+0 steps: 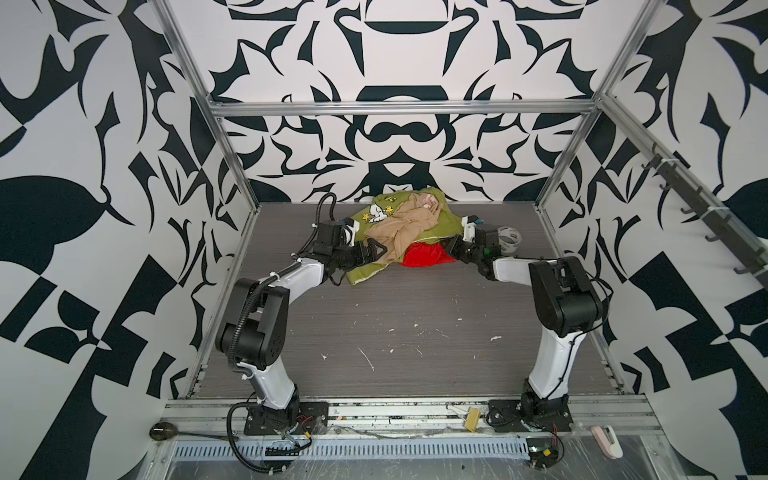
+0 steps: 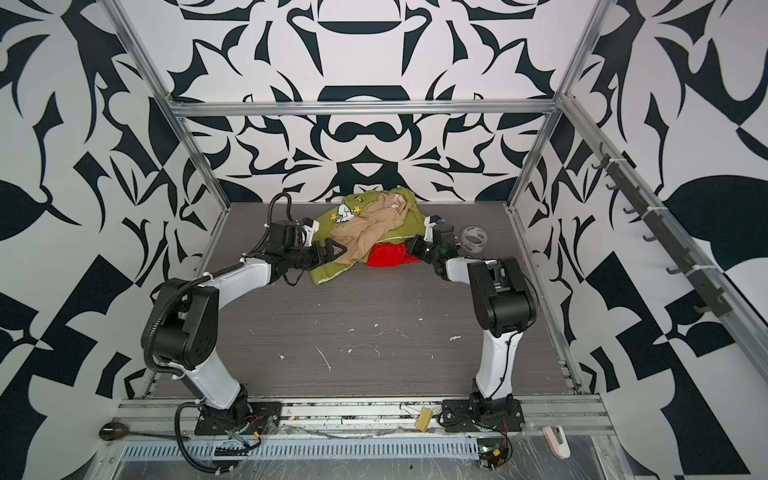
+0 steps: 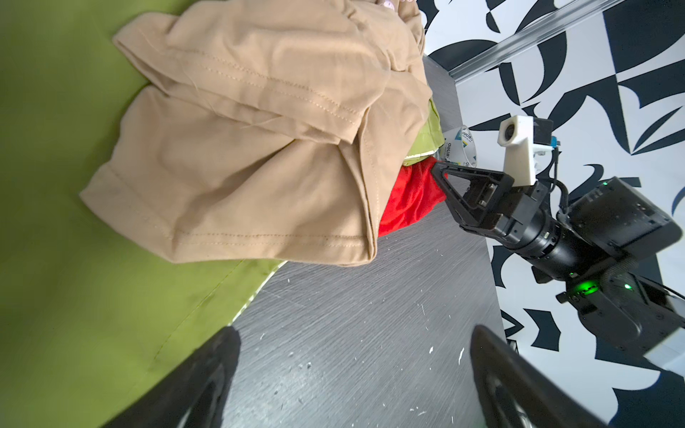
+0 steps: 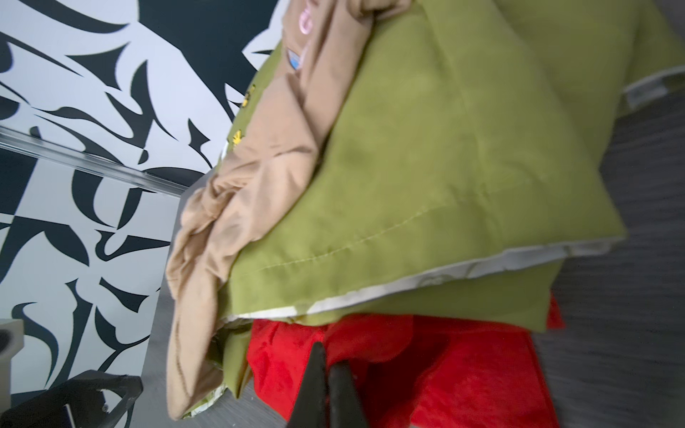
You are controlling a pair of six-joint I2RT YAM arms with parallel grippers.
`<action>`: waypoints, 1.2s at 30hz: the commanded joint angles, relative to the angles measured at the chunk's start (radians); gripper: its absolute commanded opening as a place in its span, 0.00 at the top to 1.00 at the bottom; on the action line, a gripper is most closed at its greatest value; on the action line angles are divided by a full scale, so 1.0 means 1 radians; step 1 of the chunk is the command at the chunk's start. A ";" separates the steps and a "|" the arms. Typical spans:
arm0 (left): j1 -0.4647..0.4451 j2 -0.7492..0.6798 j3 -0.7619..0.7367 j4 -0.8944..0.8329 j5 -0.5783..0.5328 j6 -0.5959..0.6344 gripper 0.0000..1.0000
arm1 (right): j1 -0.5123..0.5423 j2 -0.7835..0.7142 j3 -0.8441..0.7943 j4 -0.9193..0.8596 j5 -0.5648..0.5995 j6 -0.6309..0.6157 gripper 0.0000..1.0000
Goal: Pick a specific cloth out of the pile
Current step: 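Close the right gripper on the red cloth edge while the left gripper holds the pile, then pull the red cloth out from under the green cloth with the right gripper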
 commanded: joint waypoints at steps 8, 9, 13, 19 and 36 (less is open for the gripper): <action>-0.004 -0.050 -0.012 0.010 -0.023 0.004 0.01 | 0.025 -0.087 0.069 0.010 0.001 -0.009 1.00; -0.004 -0.049 -0.013 0.010 -0.020 0.003 0.01 | 0.027 -0.090 0.073 0.007 0.002 -0.011 1.00; -0.005 -0.050 -0.015 0.010 -0.019 0.003 0.01 | 0.035 -0.102 0.089 -0.008 0.002 -0.026 1.00; -0.005 -0.052 -0.017 0.011 -0.008 0.008 0.01 | 0.040 -0.126 0.115 -0.039 0.004 -0.050 1.00; -0.005 -0.061 -0.029 0.025 -0.007 0.006 0.01 | 0.059 -0.198 0.166 -0.093 0.020 -0.087 1.00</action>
